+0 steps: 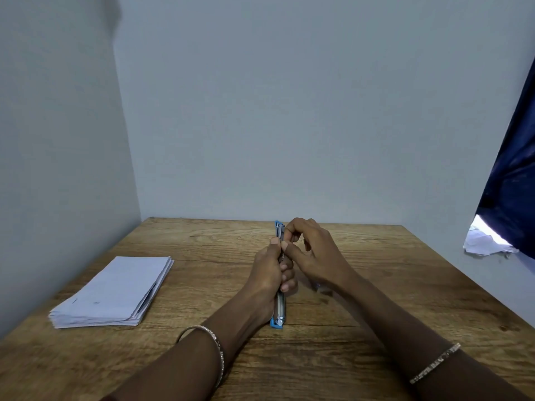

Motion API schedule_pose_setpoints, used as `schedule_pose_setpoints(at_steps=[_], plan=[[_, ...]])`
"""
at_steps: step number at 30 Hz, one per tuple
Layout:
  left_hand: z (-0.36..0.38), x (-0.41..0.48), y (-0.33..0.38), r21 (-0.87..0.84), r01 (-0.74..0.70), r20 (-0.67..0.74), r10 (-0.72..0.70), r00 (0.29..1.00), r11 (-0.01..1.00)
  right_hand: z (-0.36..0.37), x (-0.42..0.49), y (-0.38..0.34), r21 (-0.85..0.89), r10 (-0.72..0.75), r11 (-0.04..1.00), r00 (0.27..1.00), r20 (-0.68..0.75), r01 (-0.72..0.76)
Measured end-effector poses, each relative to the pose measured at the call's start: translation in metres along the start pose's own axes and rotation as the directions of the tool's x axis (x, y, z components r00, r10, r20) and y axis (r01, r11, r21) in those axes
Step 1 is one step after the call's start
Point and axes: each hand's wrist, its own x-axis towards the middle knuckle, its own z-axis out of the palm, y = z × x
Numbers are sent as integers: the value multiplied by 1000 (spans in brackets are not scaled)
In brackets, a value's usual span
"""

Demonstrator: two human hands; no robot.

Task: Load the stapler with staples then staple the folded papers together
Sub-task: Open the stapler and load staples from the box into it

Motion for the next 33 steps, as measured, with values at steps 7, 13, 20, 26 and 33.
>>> schedule_pose_setpoints(at_steps=[7,13,20,26,33], plan=[[-1,-1,1,67,34,11,-35,999,997,-10,5,3,117,79,989,988,130,-94],[0,3,-2,33,18,-16,-18,1000,999,-7,4,3,104,112,987,989,100,-122],[-5,12,-1,32,-1,-31,2,1000,999,3,1,3,183,200,963,980,-4,-196],[-16,21,2,-56,8,-18,-9,1000,998,16,-11,-3,141,159,980,979,-128,-141],[-19,20,5,-71,10,7,-9,1000,997,20,-13,-13,67,140,989,980,-143,-131]])
